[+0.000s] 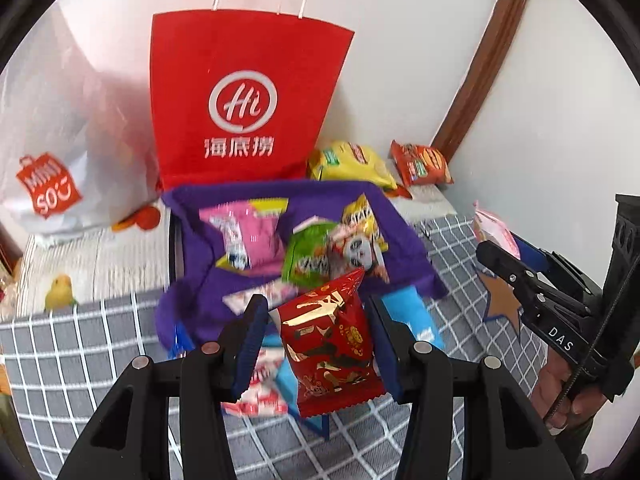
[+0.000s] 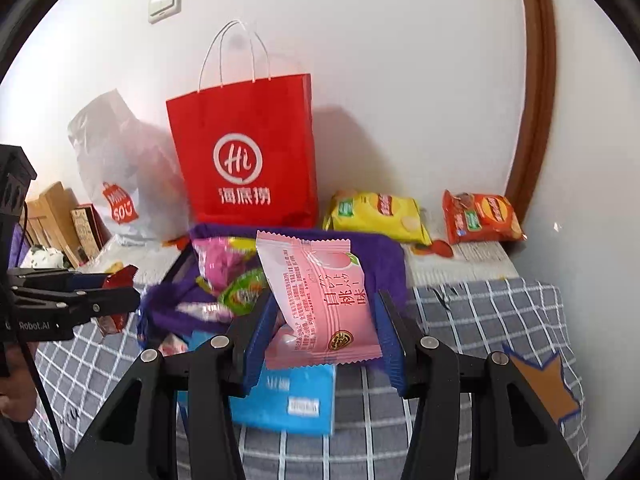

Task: Organize snacks
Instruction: 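Lower the pink packet onto the towel and open right tool while left tool carries red packet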

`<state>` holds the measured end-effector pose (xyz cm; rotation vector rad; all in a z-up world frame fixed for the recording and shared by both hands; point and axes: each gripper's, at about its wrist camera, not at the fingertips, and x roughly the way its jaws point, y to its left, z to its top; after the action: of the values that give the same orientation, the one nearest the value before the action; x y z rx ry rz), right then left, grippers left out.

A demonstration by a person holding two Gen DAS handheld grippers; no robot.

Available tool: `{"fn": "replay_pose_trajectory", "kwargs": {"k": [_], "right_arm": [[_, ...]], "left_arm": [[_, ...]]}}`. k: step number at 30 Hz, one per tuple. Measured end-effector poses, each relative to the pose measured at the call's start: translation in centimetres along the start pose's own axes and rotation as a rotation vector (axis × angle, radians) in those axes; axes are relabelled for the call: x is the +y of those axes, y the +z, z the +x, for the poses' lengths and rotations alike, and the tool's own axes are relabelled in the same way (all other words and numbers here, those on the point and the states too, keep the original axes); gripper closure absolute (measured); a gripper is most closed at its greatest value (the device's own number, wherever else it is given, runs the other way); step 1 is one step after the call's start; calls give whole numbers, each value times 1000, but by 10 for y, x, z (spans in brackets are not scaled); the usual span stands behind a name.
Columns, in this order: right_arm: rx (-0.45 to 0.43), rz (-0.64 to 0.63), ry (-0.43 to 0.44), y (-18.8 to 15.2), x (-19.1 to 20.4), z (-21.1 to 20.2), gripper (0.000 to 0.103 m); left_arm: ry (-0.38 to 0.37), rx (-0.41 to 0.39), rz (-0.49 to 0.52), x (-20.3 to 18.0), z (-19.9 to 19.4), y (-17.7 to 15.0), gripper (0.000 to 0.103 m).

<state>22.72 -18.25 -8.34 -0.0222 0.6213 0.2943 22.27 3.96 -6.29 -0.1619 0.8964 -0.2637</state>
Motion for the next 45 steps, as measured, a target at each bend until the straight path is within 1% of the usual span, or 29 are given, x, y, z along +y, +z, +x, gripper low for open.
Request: {"fn": "replay_pose_trajectory", "kwargs": {"k": [7,14,18,21,24,26,27,29,34,37,41,45], "right_arm": [[-1,-20,9,33,6,29,54],[-17,-28,50,68,18,58,54],[-23,-37,60,82,23,74,54],[-9,-30,76,80,22,91,54],[36,-24,78,71,19,111,54],[80,-27,68,68,18,125,54],[87,-27,63,66,16,129,54],[94,-24,60,63,13,135,54],[122,-23,64,59,11,149,54],[147,-40,54,55,13,160,54],[187,-52,55,48,16,172,53],[210,-67,51,44,17,178,53]], "left_arm": [[-19,-5,-17,5,15,31,55],[-11,-5,-43,18,35,64,55],[-2,-16,-52,25,45,76,55],[-2,-8,-66,33,57,77,55],[-6,17,-71,39,70,75,55],[-8,26,-72,42,78,72,55],[-15,31,-78,45,82,70,55],[-14,60,-80,46,90,70,55],[-41,81,-76,48,101,67,55],[-25,90,-69,47,105,66,55],[-23,108,-75,49,114,64,55],[-21,128,-86,50,124,62,55]]}}
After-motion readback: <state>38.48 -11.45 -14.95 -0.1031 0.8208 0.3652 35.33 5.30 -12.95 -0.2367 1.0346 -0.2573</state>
